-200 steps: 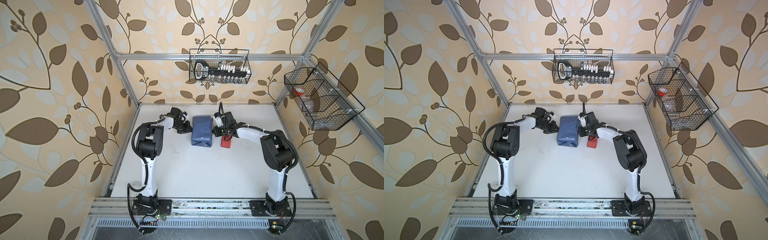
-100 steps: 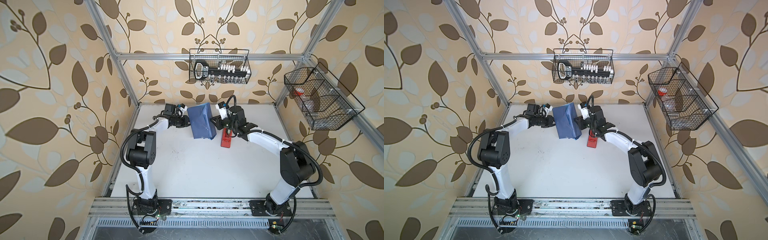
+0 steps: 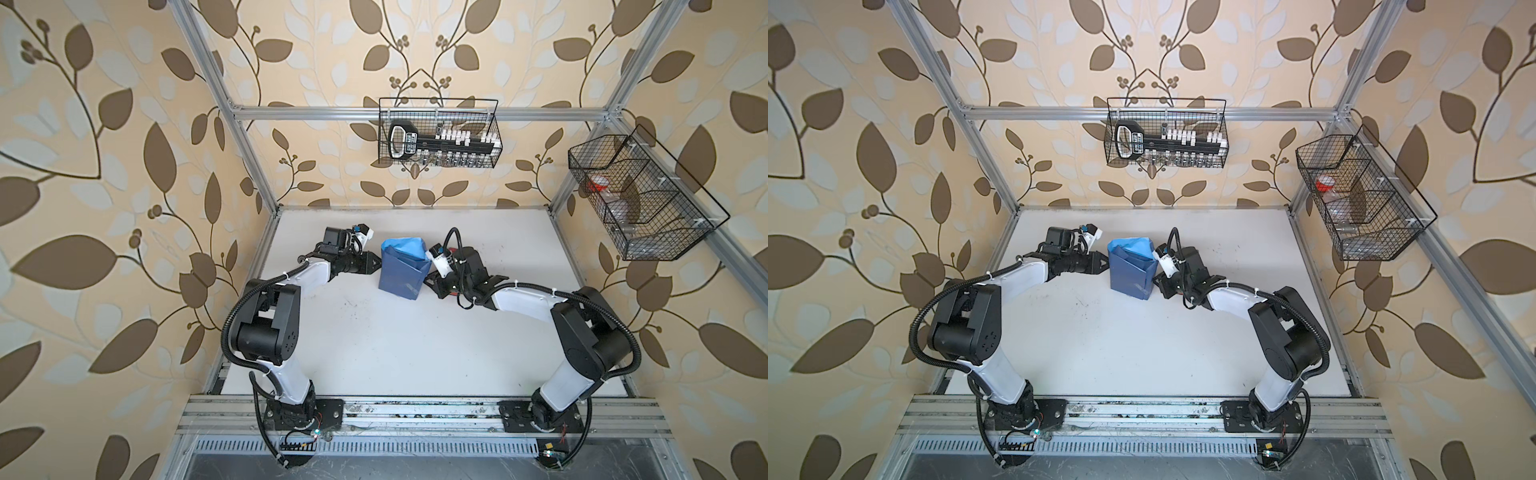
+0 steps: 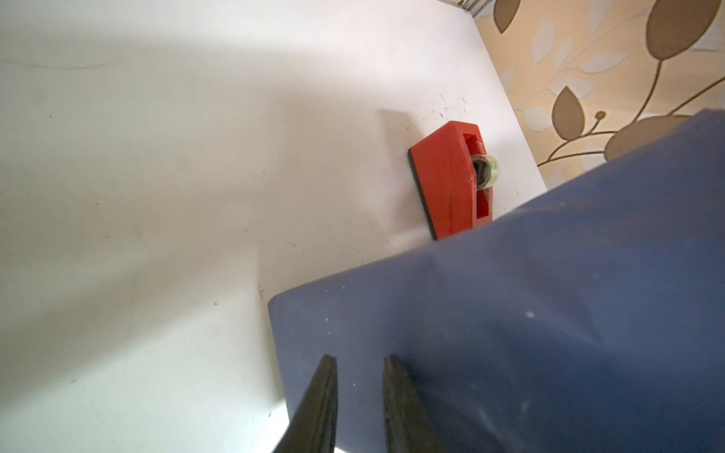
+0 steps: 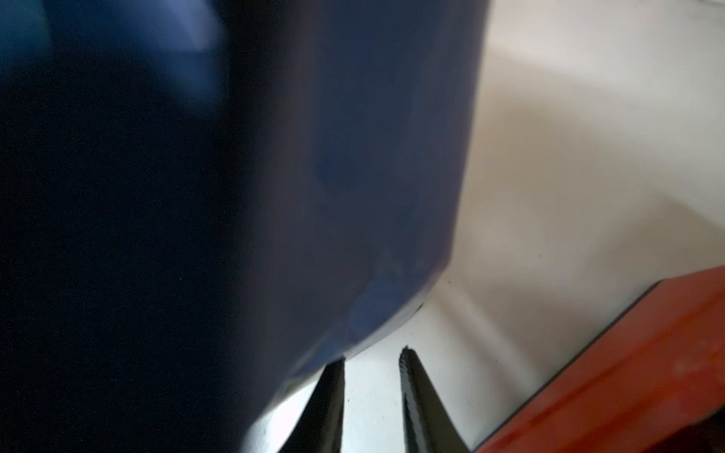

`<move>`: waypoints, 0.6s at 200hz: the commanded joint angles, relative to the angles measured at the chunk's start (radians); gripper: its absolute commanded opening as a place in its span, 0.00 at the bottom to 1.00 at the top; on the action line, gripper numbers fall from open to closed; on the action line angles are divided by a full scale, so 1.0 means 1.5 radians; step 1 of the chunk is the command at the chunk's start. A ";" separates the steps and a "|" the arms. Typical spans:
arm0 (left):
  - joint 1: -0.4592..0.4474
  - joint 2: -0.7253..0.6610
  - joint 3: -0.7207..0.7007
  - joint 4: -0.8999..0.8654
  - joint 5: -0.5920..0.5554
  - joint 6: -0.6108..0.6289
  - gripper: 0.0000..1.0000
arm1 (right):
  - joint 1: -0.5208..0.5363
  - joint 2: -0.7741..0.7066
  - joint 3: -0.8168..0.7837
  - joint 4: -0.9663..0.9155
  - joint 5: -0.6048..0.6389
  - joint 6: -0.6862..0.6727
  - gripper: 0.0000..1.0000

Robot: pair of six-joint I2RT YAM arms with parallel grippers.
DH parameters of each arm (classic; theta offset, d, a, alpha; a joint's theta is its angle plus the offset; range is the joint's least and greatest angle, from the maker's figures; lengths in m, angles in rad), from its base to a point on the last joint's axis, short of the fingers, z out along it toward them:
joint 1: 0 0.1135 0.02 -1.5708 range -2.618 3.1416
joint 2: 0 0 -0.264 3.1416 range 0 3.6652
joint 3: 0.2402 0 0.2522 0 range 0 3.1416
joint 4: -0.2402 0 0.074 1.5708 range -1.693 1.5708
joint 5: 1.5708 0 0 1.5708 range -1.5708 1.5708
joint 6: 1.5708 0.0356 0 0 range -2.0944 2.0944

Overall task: Wrap a gift box in wrapping paper
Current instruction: Stand up the gift box at the center of the table.

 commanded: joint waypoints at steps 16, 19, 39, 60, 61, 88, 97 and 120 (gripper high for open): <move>-0.024 -0.045 -0.036 -0.022 0.044 0.030 0.26 | 0.020 -0.037 -0.042 0.045 -0.001 -0.032 0.28; -0.024 -0.045 -0.038 -0.027 0.043 0.030 0.26 | 0.021 -0.038 -0.044 0.047 0.000 -0.033 0.28; -0.022 -0.046 -0.043 -0.055 0.028 0.010 0.34 | 0.020 -0.039 -0.040 0.039 0.011 -0.037 0.29; -0.004 -0.064 -0.030 -0.117 -0.024 -0.013 0.51 | 0.011 -0.058 -0.024 0.009 0.012 -0.029 0.34; -0.003 -0.065 -0.029 -0.121 -0.027 -0.014 0.52 | 0.012 -0.059 -0.024 0.009 0.012 -0.029 0.34; 0.037 -0.085 -0.011 -0.216 -0.059 -0.014 0.62 | -0.003 -0.105 -0.032 -0.033 0.011 -0.035 0.40; 0.053 -0.097 -0.013 -0.230 -0.062 -0.015 0.64 | -0.005 -0.122 -0.036 -0.054 0.015 -0.039 0.43; 0.096 -0.120 0.001 -0.249 -0.062 -0.028 0.73 | -0.018 -0.182 -0.053 -0.104 0.025 -0.040 0.48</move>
